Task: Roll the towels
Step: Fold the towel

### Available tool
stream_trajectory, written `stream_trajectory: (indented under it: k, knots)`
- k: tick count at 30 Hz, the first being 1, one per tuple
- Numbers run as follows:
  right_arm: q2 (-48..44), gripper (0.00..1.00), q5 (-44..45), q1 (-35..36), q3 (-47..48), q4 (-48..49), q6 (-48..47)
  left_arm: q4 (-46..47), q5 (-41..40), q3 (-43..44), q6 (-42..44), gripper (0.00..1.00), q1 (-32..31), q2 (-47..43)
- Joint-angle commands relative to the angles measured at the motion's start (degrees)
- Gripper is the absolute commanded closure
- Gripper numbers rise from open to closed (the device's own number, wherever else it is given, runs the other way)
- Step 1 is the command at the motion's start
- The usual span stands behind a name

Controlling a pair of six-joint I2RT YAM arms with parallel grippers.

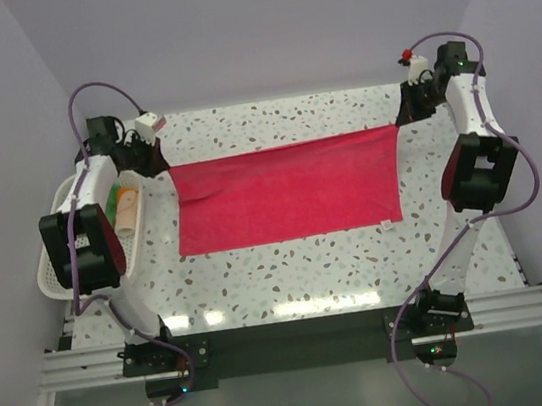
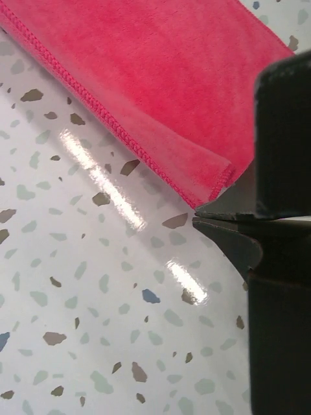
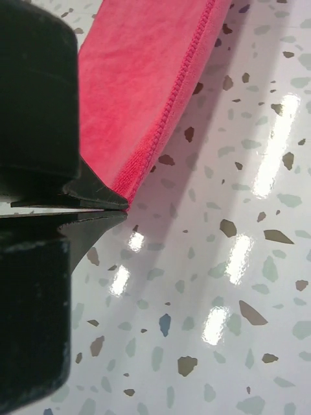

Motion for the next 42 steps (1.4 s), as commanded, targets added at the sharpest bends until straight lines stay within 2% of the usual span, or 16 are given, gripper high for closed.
stream_trajectory:
  k: [1, 6, 10, 20, 26, 33, 42]
  knots:
    - [2.41, 1.00, -1.15, -0.24, 2.66, 0.68, 3.20, 3.85, 1.96, 3.76, -4.03, 1.00, 0.38, 2.91]
    - [0.31, 1.00, -1.24, -0.24, -1.46, 0.78, 0.04, 4.90, 1.87, 1.66, -2.11, 1.00, 0.47, 0.47]
    - [-3.12, 1.00, -1.41, -0.24, -7.77, -0.54, -3.48, 0.95, 2.05, -1.24, 2.73, 1.00, 0.47, -2.70]
    - [-11.47, 1.00, 2.89, -0.42, -20.35, -3.97, -14.19, -7.04, -0.24, -15.12, 14.59, 1.00, 2.13, -12.46]
    - [-13.23, 1.00, 2.45, -0.33, -26.86, -5.03, -17.02, -8.81, -0.94, -17.50, 17.59, 1.00, 3.37, -11.85]
    - [-11.31, 1.00, 4.03, -0.33, -36.09, -0.90, -18.07, -6.89, -2.17, -20.75, 18.03, 1.00, 3.37, -8.78]
    - [-10.07, 1.00, 2.72, -0.33, -34.00, -1.77, -17.81, -5.64, -1.21, -22.25, 16.19, 1.00, 3.02, -7.54]
